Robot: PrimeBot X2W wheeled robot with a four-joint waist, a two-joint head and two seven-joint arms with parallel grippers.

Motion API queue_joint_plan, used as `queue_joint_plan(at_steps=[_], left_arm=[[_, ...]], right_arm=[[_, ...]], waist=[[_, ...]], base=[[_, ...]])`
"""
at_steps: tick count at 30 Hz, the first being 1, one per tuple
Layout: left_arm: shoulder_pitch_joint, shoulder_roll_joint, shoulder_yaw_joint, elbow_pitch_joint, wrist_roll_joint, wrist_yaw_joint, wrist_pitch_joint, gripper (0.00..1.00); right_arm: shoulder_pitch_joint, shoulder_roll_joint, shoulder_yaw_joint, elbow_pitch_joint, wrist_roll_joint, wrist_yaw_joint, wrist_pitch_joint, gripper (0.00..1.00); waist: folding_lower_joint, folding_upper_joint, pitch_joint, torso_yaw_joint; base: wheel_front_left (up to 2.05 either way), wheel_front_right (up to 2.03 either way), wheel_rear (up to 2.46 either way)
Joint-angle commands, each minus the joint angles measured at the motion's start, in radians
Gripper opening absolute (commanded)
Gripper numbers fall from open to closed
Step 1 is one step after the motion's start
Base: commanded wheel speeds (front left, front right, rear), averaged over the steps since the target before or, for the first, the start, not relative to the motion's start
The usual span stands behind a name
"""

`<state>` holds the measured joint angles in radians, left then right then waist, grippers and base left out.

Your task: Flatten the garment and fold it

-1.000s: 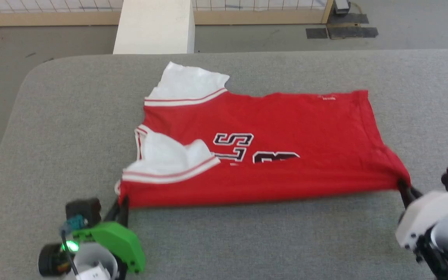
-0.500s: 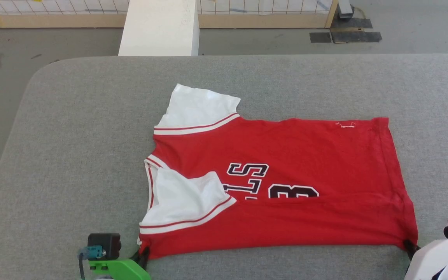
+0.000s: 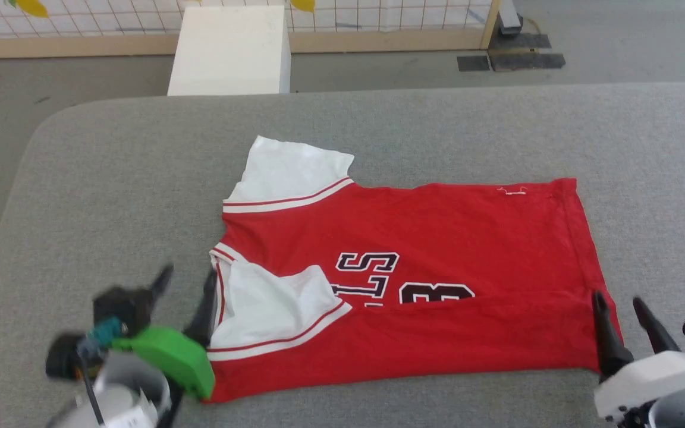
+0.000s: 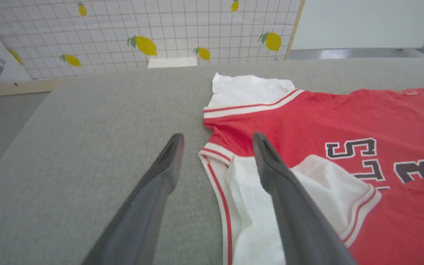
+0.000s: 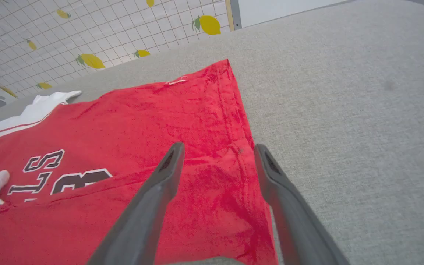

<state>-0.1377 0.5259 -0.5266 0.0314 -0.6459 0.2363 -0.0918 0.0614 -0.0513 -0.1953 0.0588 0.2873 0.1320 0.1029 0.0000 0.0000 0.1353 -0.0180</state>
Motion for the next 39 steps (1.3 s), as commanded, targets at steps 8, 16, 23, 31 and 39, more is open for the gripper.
queue_joint_plan(at_steps=[8,16,23,31,39], left_arm=[[-0.363,0.039,0.010,0.150,0.047,-0.168,0.005,1.00],[-0.734,0.077,-0.005,0.358,-0.004,-0.315,0.293,1.00],[-0.923,0.087,0.004,0.467,-0.072,-0.321,0.550,1.00],[-0.971,0.123,-0.004,0.470,-0.114,-0.229,0.832,1.00],[-0.928,0.154,-0.006,0.403,-0.128,-0.139,0.944,0.44]], right_arm=[[-0.101,0.001,0.101,-0.086,-0.072,-0.001,-0.207,1.00],[-0.209,0.001,0.173,-0.069,-0.066,-0.001,-0.262,1.00],[-0.269,0.001,0.214,-0.059,-0.041,-0.001,-0.296,1.00],[-0.293,0.001,0.246,-0.057,-0.020,-0.001,-0.315,1.00],[-0.314,0.001,0.275,-0.037,-0.007,-0.001,-0.322,1.00]], waist=[[0.0000,0.0000,0.146,-0.067],[0.0000,0.0000,0.303,-0.151],[0.0000,0.0000,0.397,-0.212],[0.0000,0.0000,0.447,-0.248],[0.0000,0.0000,0.461,-0.257]], base=[[0.00,0.00,0.00],[0.00,0.00,0.00],[0.00,0.00,0.00],[0.00,0.00,0.00],[0.00,0.00,0.00]])
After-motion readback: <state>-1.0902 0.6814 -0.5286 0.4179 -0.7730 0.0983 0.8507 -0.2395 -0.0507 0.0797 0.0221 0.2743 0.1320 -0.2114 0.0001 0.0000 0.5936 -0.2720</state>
